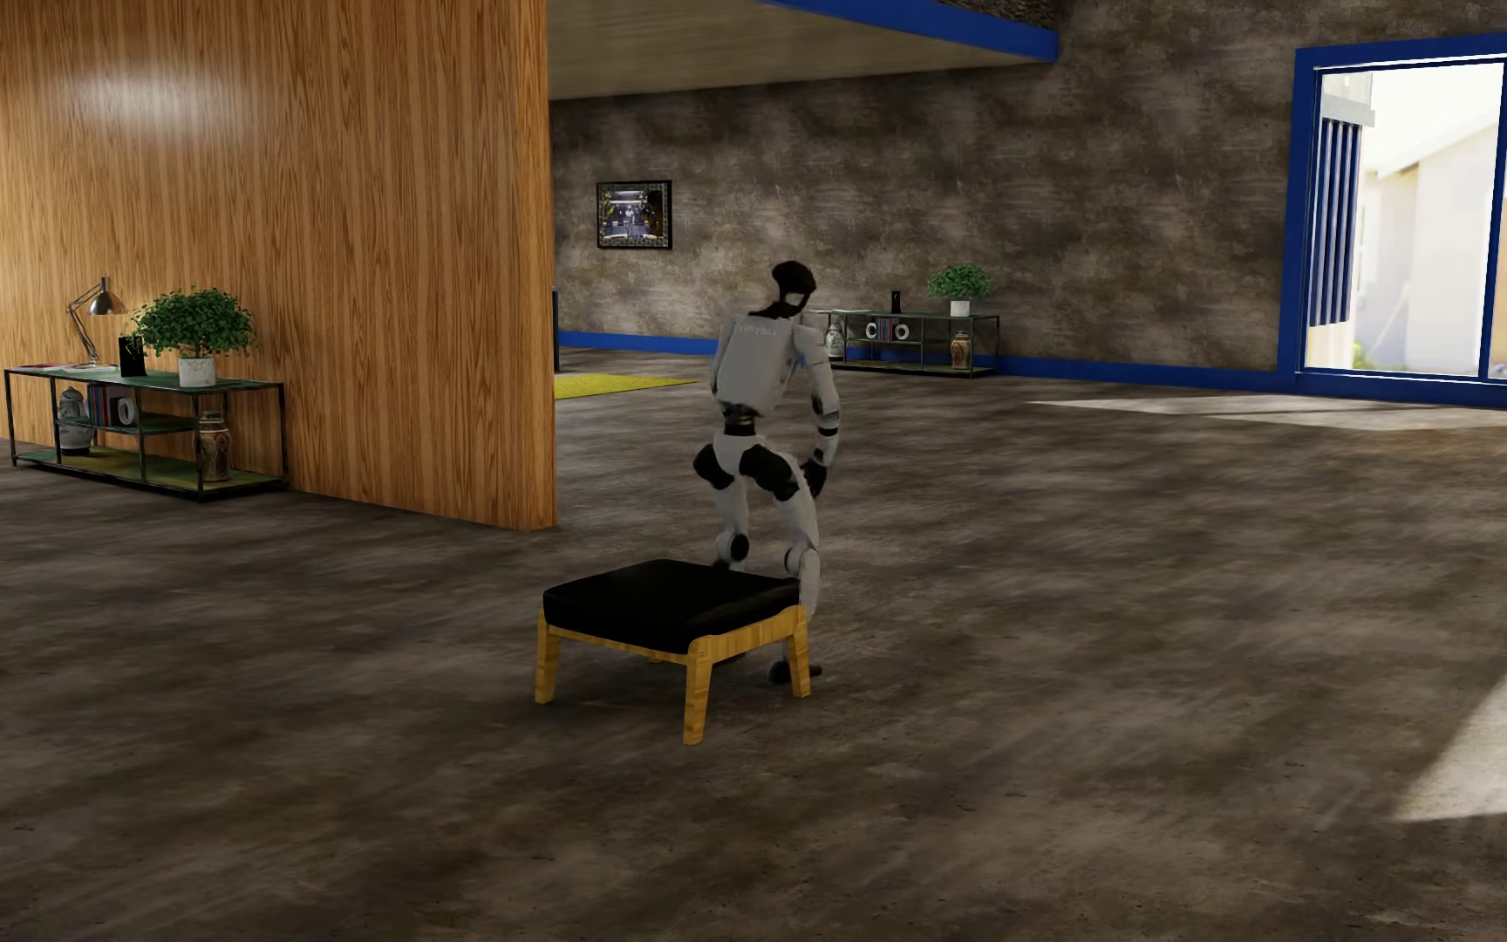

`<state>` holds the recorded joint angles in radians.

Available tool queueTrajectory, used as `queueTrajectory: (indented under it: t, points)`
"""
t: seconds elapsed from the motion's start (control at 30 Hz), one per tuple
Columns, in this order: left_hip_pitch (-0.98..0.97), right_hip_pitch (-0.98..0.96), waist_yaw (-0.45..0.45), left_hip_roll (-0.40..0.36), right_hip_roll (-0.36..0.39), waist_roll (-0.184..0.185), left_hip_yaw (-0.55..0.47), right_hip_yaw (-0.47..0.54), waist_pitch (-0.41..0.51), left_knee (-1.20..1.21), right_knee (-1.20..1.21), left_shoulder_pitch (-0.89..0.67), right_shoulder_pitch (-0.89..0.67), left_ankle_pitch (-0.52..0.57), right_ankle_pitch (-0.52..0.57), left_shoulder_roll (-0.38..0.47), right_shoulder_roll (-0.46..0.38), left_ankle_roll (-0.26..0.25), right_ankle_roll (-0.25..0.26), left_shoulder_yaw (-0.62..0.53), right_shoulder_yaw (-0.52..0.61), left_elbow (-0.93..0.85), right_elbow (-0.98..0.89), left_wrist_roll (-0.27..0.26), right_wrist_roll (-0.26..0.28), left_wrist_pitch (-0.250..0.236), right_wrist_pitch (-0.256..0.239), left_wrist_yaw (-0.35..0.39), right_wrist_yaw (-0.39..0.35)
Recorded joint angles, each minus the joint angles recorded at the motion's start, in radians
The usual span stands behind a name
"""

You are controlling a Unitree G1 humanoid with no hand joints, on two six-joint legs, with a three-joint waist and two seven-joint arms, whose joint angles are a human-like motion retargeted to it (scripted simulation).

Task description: Perch on the chair

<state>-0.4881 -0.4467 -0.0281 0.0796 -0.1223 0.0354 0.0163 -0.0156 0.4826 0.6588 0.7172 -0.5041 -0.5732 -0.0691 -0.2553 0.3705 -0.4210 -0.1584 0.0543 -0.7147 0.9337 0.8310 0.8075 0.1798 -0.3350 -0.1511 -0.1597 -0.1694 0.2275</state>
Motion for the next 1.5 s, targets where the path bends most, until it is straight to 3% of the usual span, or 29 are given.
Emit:
queueTrajectory:
  t: [0.1,0.2,0.27,0.43,0.53,0.63,0.73,0.87,0.97,1.07,1.13,1.2,1.27,1.3,1.33,1.37,1.4,1.47,1.5]
  points:
    - [-0.181,-0.180,0.008,0.029,-0.046,-0.017,-0.017,0.016,0.115,0.188,0.180,-0.121,-0.142,-0.045,0.029,0.091,-0.015,-0.036,0.078,-0.086,0.119,-0.147,-0.021,0.030,-0.036,-0.048,-0.018,-0.023,-0.065]
    - [-0.372,-0.352,0.014,0.063,-0.078,-0.020,-0.045,0.054,0.208,0.396,0.376,-0.212,-0.286,-0.096,-0.030,0.219,-0.093,-0.084,0.122,-0.131,0.236,-0.358,-0.146,0.019,-0.051,-0.128,-0.070,0.060,-0.168]
    - [-0.504,-0.476,0.017,0.073,-0.090,-0.019,-0.070,0.084,0.263,0.529,0.514,-0.284,-0.383,-0.128,-0.071,0.303,-0.177,-0.106,0.134,-0.165,0.298,-0.486,-0.269,-0.023,-0.026,-0.159,-0.087,0.150,-0.301]
    - [-0.790,-0.755,0.016,0.105,-0.107,-0.024,-0.125,0.164,0.352,0.865,0.865,-0.382,-0.598,-0.201,-0.171,0.537,-0.435,-0.169,0.152,-0.191,0.459,-0.815,-0.648,-0.172,0.097,-0.214,-0.108,0.373,-0.591]
    - [-0.916,-0.878,0.015,0.117,-0.112,-0.028,-0.157,0.204,0.389,1.042,1.047,-0.402,-0.663,-0.230,-0.220,0.639,-0.549,-0.188,0.162,-0.171,0.488,-0.963,-0.798,-0.221,0.136,-0.250,-0.124,0.459,-0.697]
    - [-0.981,-0.943,0.017,0.118,-0.116,-0.029,-0.178,0.231,0.409,1.173,1.179,-0.386,-0.682,-0.244,-0.246,0.683,-0.617,-0.183,0.168,-0.127,0.484,-1.048,-0.876,-0.242,0.153,-0.257,-0.125,0.489,-0.736]
    - [-0.980,-0.952,0.020,0.118,-0.115,-0.032,-0.184,0.245,0.400,1.254,1.257,-0.330,-0.607,-0.239,-0.238,0.669,-0.627,-0.165,0.167,-0.069,0.404,-1.050,-0.876,-0.230,0.147,-0.240,-0.106,0.458,-0.712]
    - [-0.918,-0.898,0.024,0.111,-0.114,-0.029,-0.183,0.257,0.367,1.319,1.315,-0.262,-0.436,-0.220,-0.210,0.588,-0.552,-0.134,0.162,-0.012,0.217,-0.957,-0.782,-0.180,0.113,-0.197,-0.081,0.351,-0.601]
    - [-0.809,-0.788,0.022,0.121,-0.121,-0.031,-0.176,0.241,0.330,1.307,1.302,-0.134,-0.242,-0.187,-0.175,0.489,-0.422,-0.120,0.159,0.067,0.019,-0.824,-0.625,-0.120,0.075,-0.176,-0.076,0.268,-0.494]
    - [-0.720,-0.714,0.016,0.124,-0.109,-0.047,-0.167,0.237,0.294,1.289,1.290,0.020,-0.063,-0.157,-0.141,0.368,-0.251,-0.113,0.138,0.208,-0.183,-0.717,-0.463,-0.076,0.064,-0.149,-0.049,0.232,-0.470]
    - [-0.675,-0.665,0.014,0.118,-0.099,-0.049,-0.163,0.229,0.267,1.275,1.277,0.113,0.039,-0.141,-0.127,0.272,-0.135,-0.099,0.125,0.287,-0.307,-0.626,-0.365,-0.079,0.106,-0.140,-0.023,0.288,-0.536]
    - [-0.643,-0.624,0.015,0.117,-0.085,-0.045,-0.163,0.222,0.239,1.274,1.270,0.191,0.126,-0.137,-0.120,0.182,-0.035,-0.083,0.114,0.360,-0.404,-0.537,-0.288,-0.116,0.191,-0.107,0.027,0.369,-0.612]
    - [-0.615,-0.581,0.018,0.110,-0.079,-0.035,-0.161,0.212,0.208,1.280,1.267,0.246,0.191,-0.144,-0.127,0.102,0.015,-0.060,0.101,0.400,-0.467,-0.419,-0.195,-0.207,0.308,-0.071,0.052,0.413,-0.580]
    - [-0.604,-0.568,0.018,0.107,-0.076,-0.032,-0.160,0.212,0.188,1.284,1.270,0.269,0.222,-0.151,-0.123,0.072,0.021,-0.050,0.101,0.418,-0.489,-0.346,-0.131,-0.235,0.321,-0.075,0.052,0.434,-0.565]
    - [-0.600,-0.556,0.019,0.104,-0.069,-0.029,-0.163,0.211,0.170,1.290,1.270,0.283,0.244,-0.150,-0.123,0.051,0.018,-0.046,0.096,0.431,-0.502,-0.267,-0.060,-0.240,0.315,-0.054,0.080,0.421,-0.526]
    - [-0.594,-0.544,0.021,0.100,-0.063,-0.024,-0.164,0.210,0.154,1.295,1.270,0.291,0.263,-0.154,-0.124,0.039,0.008,-0.037,0.091,0.436,-0.511,-0.176,0.023,-0.247,0.321,-0.019,0.108,0.377,-0.431]
    - [-0.590,-0.534,0.022,0.095,-0.059,-0.022,-0.165,0.209,0.140,1.298,1.270,0.294,0.282,-0.156,-0.125,0.037,-0.004,-0.029,0.087,0.436,-0.518,-0.077,0.107,-0.241,0.311,0.020,0.129,0.275,-0.317]
    - [-0.586,-0.520,0.025,0.085,-0.047,-0.019,-0.162,0.206,0.116,1.303,1.269,0.301,0.343,-0.158,-0.125,0.036,-0.017,-0.013,0.076,0.410,-0.523,0.092,0.225,-0.128,0.215,0.057,0.143,0.095,-0.157]
    - [-0.587,-0.517,0.028,0.081,-0.043,-0.021,-0.162,0.208,0.107,1.302,1.269,0.313,0.382,-0.157,-0.125,0.033,-0.012,-0.010,0.075,0.397,-0.538,0.150,0.262,-0.063,0.159,0.045,0.124,0.039,-0.121]
